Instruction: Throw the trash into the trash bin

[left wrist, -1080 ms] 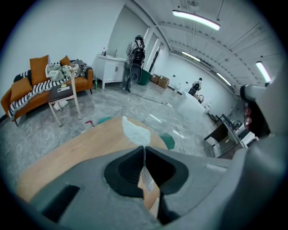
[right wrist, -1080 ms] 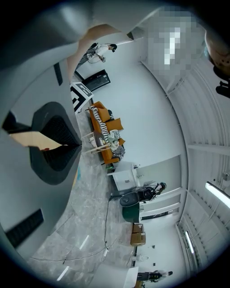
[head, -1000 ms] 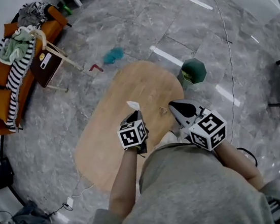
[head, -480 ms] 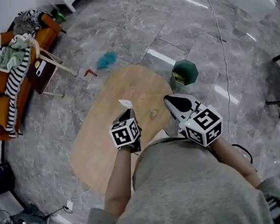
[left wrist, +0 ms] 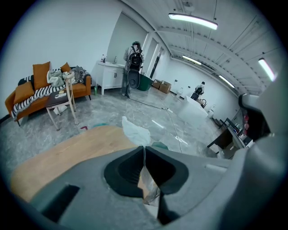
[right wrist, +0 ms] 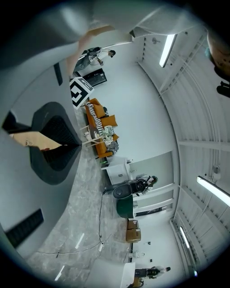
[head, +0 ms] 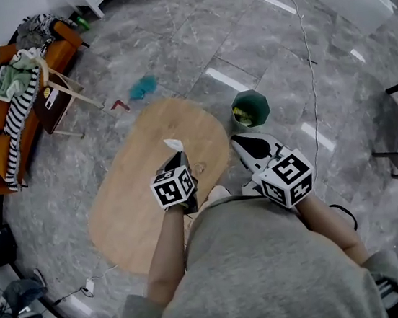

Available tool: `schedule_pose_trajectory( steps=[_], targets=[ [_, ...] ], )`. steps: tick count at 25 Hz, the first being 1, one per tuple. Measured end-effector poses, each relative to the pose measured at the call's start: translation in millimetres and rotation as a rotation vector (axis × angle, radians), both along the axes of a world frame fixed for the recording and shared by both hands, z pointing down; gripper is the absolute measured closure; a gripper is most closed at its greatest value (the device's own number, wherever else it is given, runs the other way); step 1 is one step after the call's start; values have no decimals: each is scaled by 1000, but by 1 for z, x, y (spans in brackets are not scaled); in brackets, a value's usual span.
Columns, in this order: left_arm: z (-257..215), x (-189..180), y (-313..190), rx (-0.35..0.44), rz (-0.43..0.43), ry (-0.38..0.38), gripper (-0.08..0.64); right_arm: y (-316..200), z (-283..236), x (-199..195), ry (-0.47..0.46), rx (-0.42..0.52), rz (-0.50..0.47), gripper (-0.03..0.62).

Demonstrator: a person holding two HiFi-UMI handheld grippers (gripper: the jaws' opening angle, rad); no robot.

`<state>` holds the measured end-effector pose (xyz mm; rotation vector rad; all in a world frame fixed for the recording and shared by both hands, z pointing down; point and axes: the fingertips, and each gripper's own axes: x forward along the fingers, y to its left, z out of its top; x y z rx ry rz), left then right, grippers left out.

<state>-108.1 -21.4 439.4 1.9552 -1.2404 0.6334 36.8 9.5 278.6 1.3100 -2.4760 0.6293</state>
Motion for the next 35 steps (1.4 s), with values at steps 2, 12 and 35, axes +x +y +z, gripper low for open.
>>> schedule_pose_trajectory(
  steps=[2,12,35],
  targets=[
    [-1,14,-2,-1,-2,-1,537,-2,0,11,-2,-3,-11,584],
    [-3,61,-3,-4,8,-2,537,-4,7,53,-6,-25,-36,584],
    [-8,161,8,4,-24,-7,537,12,12,163,-18,-43,-61,584]
  ],
)
